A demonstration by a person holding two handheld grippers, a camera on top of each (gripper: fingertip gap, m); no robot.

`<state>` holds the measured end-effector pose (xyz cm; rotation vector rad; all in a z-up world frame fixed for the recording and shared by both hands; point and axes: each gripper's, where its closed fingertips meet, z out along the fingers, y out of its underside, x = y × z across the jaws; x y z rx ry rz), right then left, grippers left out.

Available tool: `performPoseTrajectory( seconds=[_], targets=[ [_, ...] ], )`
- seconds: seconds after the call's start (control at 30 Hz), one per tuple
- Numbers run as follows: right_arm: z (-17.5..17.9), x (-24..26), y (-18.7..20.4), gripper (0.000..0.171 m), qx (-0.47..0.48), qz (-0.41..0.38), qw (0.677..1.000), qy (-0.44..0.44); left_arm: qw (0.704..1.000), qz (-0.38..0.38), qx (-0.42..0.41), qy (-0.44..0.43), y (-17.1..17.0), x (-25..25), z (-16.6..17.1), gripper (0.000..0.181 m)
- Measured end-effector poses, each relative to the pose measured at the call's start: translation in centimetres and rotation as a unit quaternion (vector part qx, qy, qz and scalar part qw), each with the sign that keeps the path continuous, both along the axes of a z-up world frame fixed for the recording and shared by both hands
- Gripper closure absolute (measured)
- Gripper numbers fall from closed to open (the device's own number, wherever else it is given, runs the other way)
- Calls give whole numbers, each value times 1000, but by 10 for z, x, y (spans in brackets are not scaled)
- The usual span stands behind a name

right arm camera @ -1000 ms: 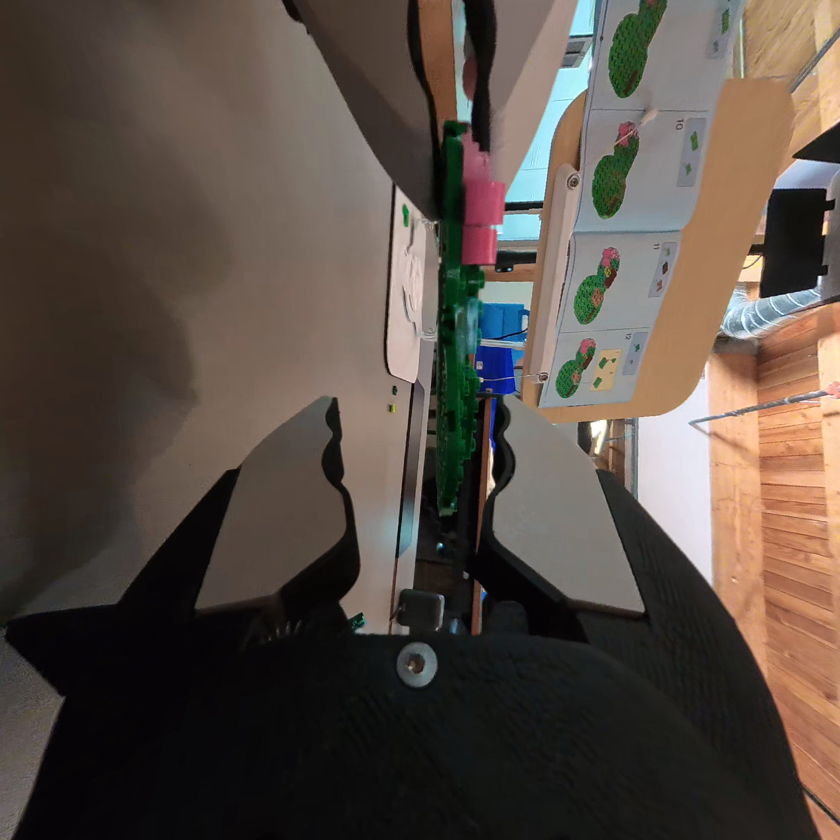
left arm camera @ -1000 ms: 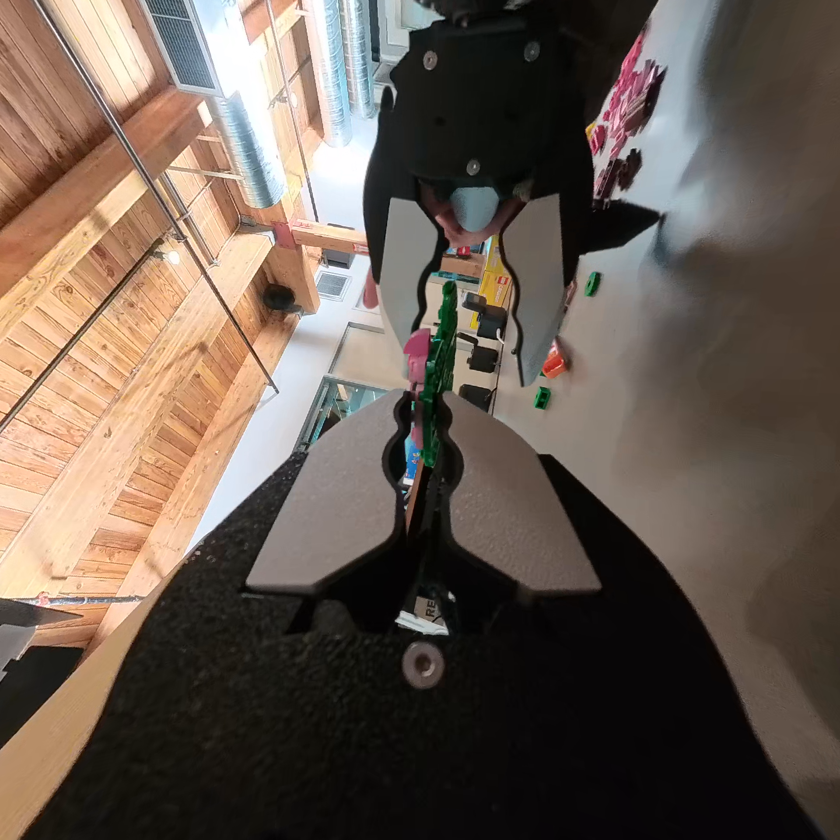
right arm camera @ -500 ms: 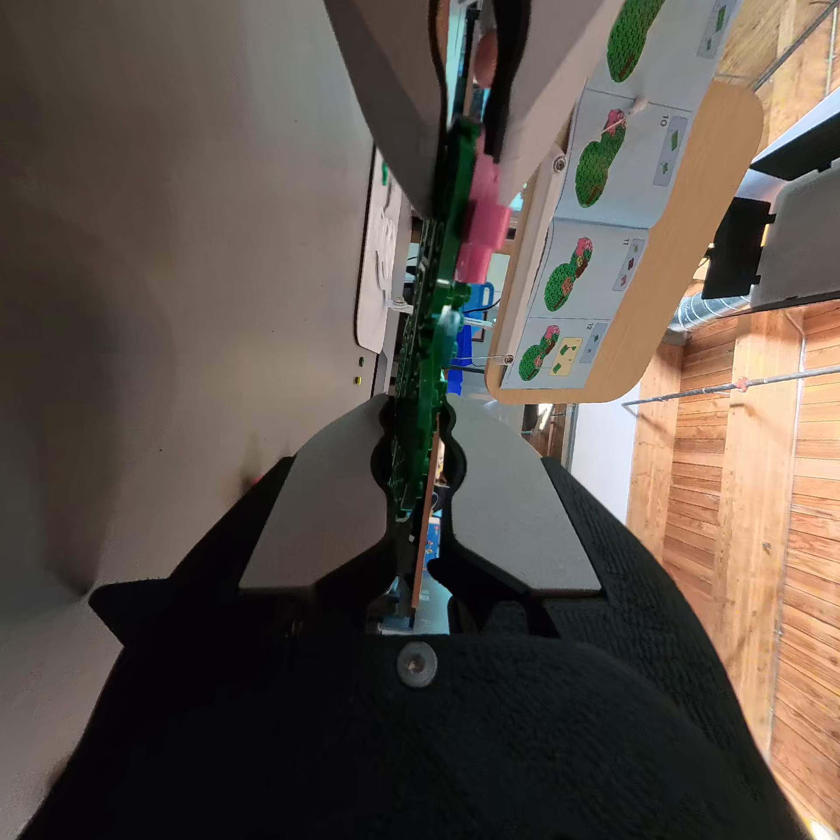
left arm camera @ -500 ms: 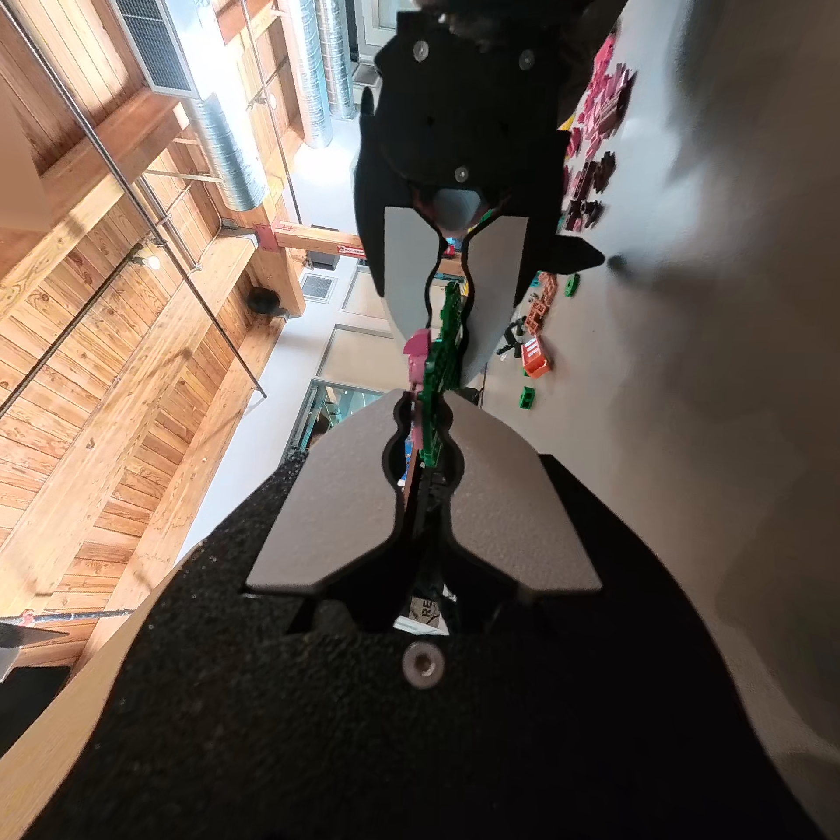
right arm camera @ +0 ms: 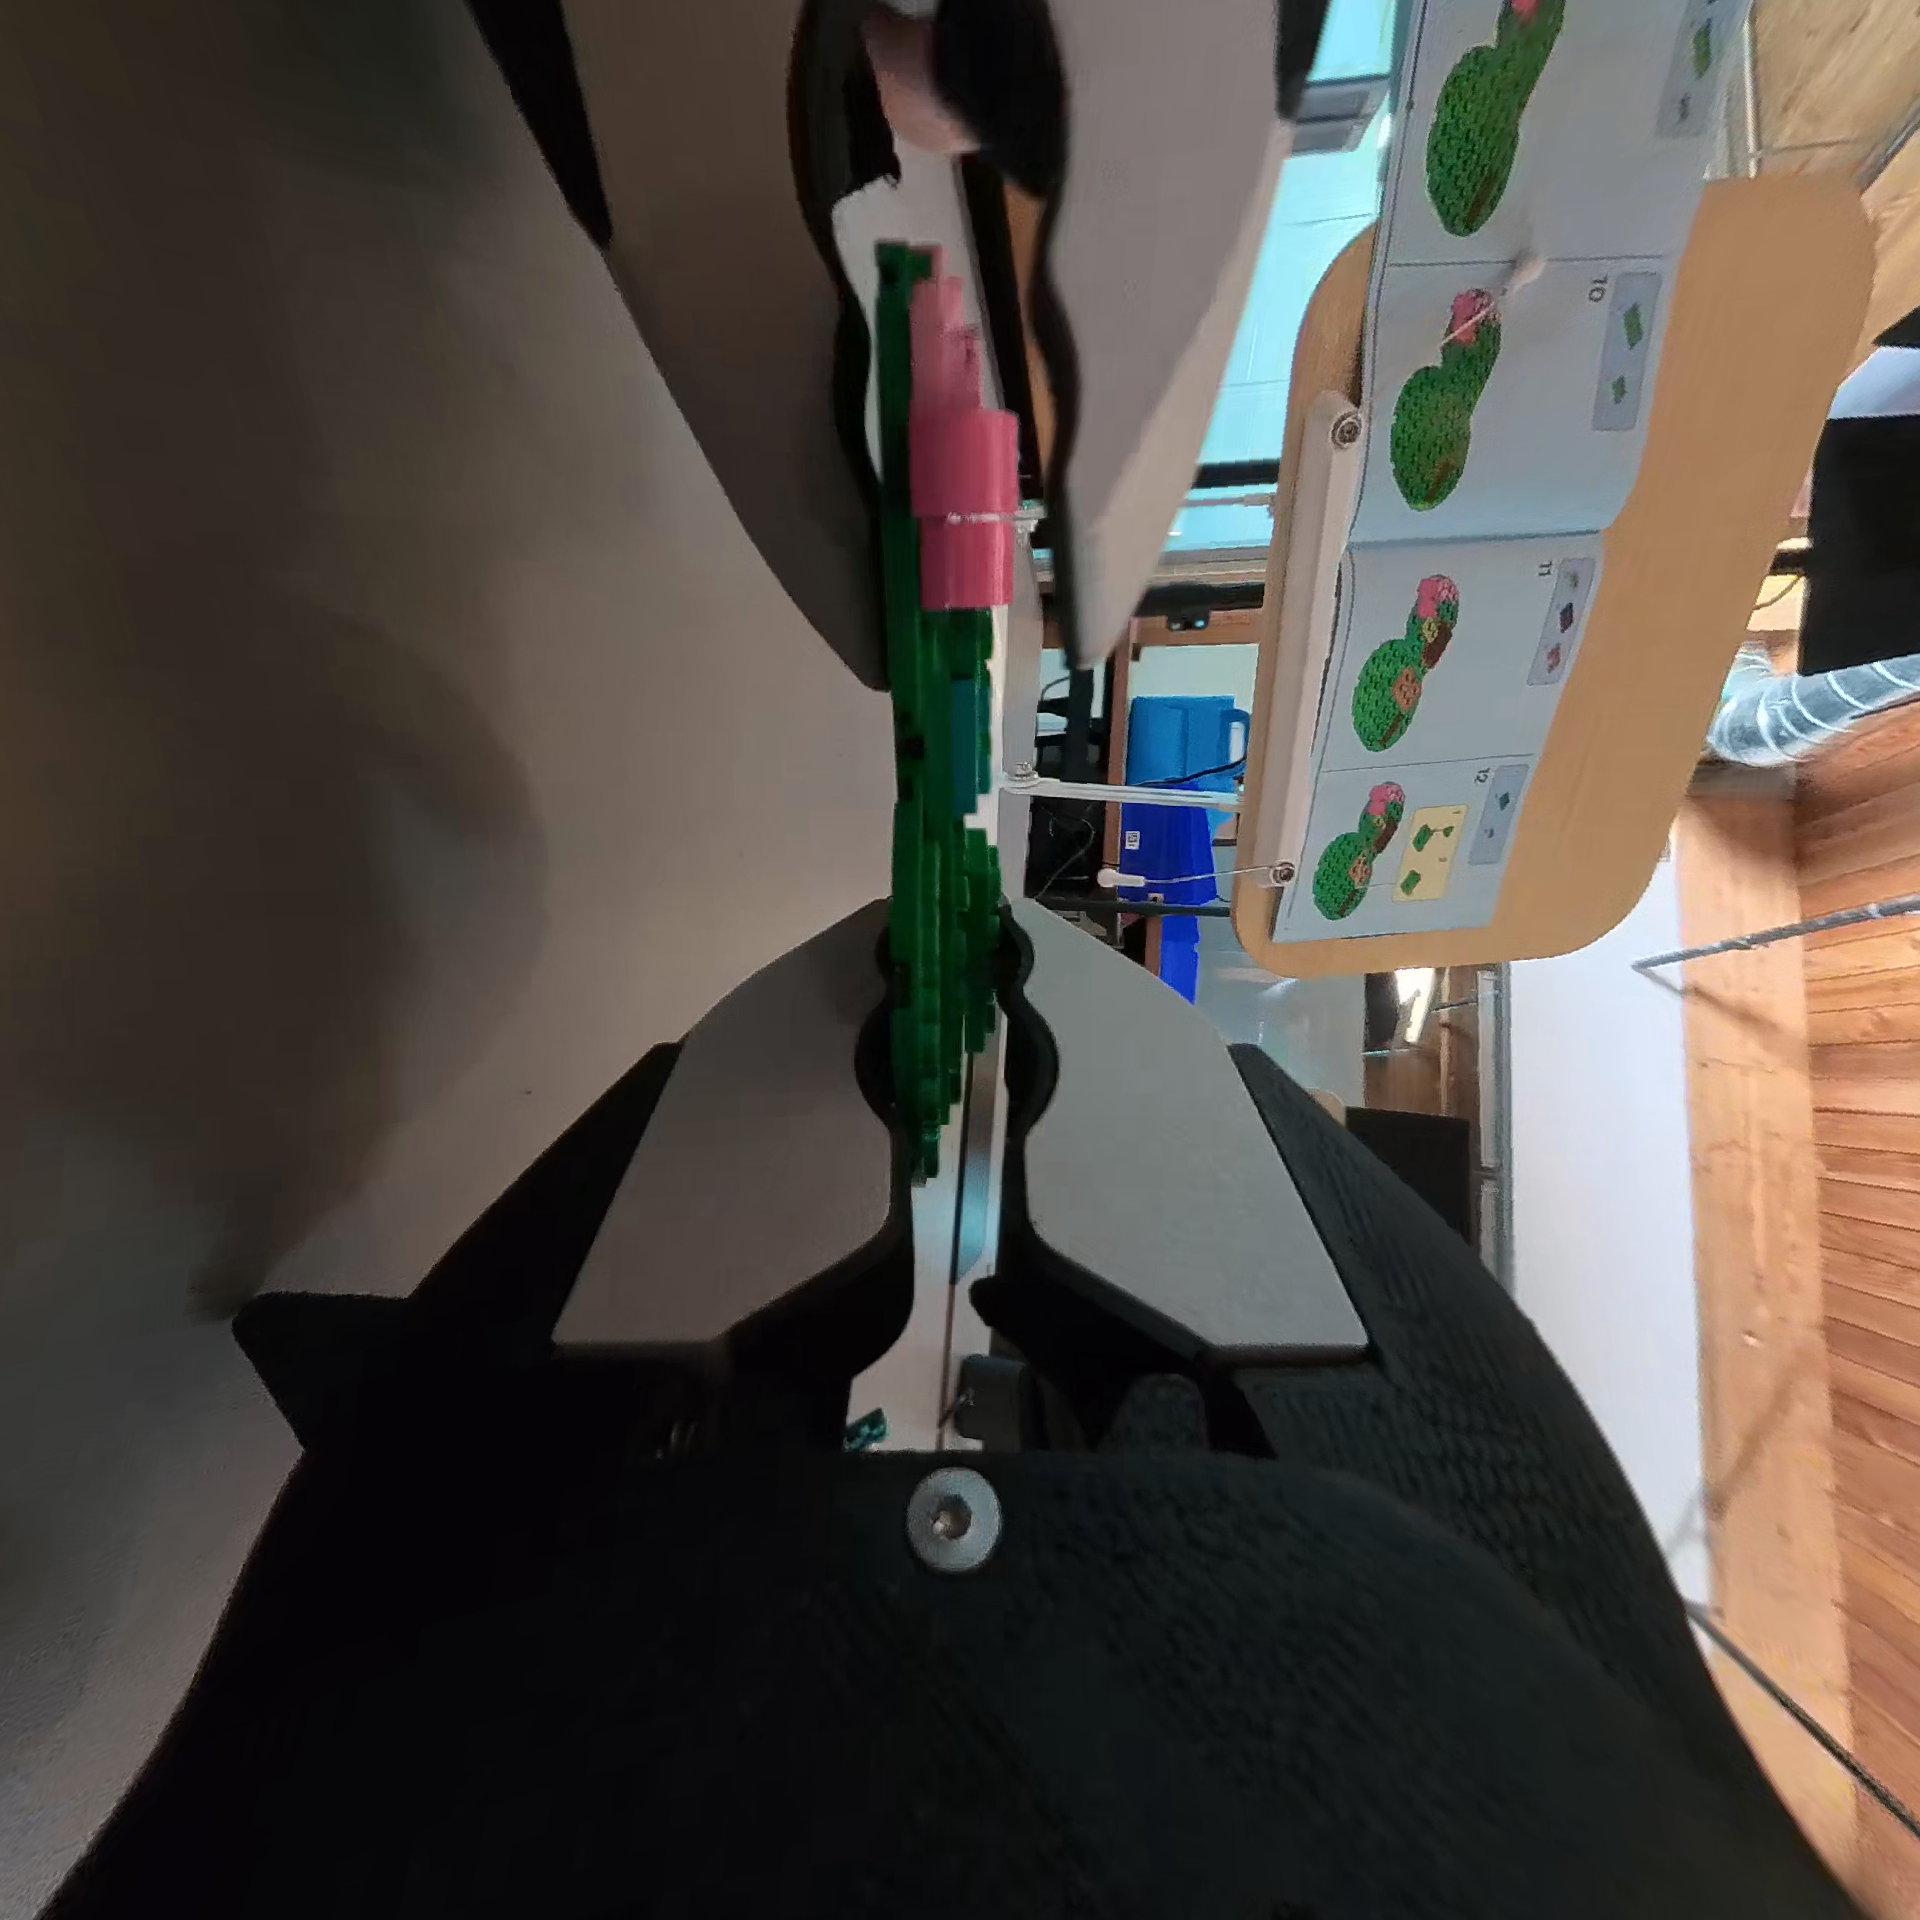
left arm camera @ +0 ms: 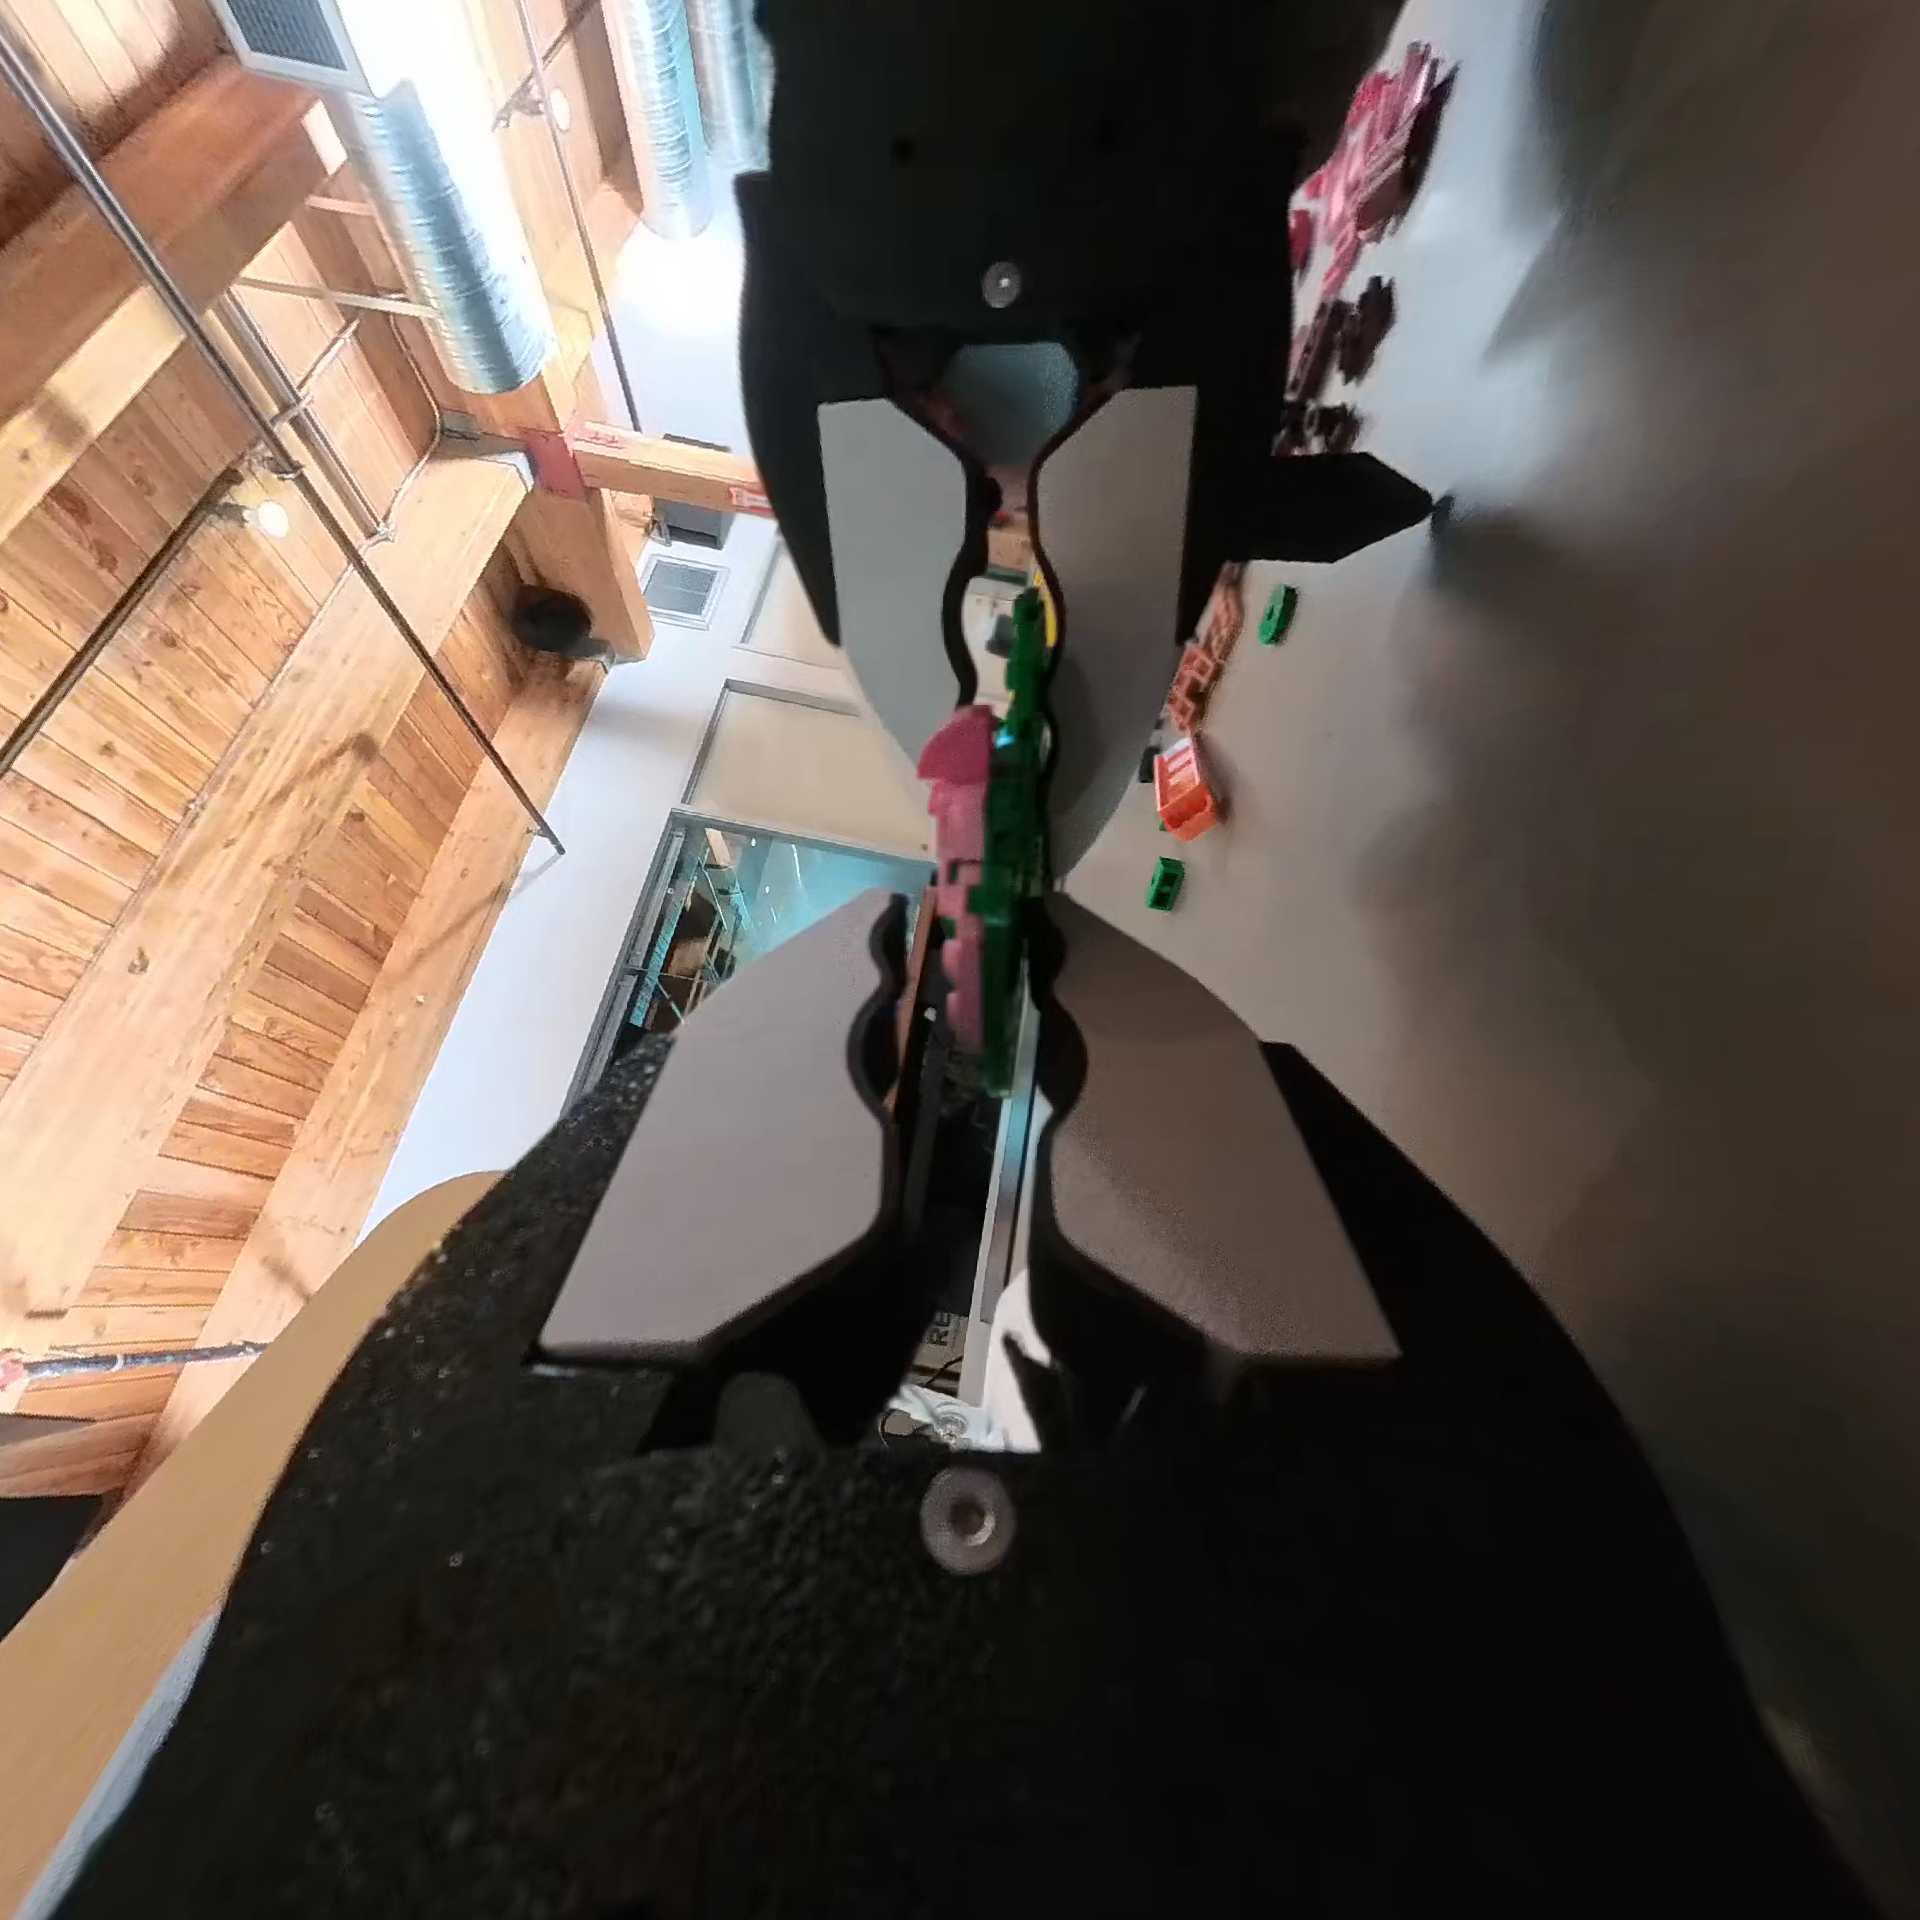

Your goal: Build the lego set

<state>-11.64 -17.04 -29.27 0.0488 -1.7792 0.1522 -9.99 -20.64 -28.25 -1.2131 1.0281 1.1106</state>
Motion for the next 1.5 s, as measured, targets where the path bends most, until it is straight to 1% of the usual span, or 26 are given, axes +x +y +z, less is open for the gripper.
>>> performPoseTrajectory(
  seconds=[0.07,0.17,0.27,0.53,0.77,0.97,1.1,1.23,1.3,1.4,1.5],
  targets=[
    [0,0,0,158,-5,-2,1000,-4,1000,1,-7,10,0,1,-3,167],
    [-3,0,0,158,5,-6,1000,-11,1000,4,-26,8,1,1,-6,168],
    [-2,1,0,157,30,-12,999,-4,999,6,-44,-22,1,1,-5,169],
    [0,3,3,154,89,-34,995,10,996,26,-62,-52,3,-1,-5,169],
    [0,5,0,156,67,-25,997,-8,998,5,-56,-25,0,7,-5,169],
    [-1,7,1,157,86,-20,996,-13,998,-2,-64,-25,0,10,-8,169],
    [0,9,1,157,56,-29,998,-31,997,-9,-63,-40,0,11,-5,169],
    [1,10,-1,157,72,-20,997,-25,998,-14,-59,-28,-2,13,-4,169],
    [1,11,-2,158,68,-13,997,-31,998,-19,-59,-28,-2,14,-4,169],
    [-1,14,-1,158,88,-10,995,-36,997,-22,-64,-22,-2,17,-7,169],
    [-2,14,-2,157,66,-12,997,-46,997,-24,-65,-27,-2,17,-6,169]
  ],
)
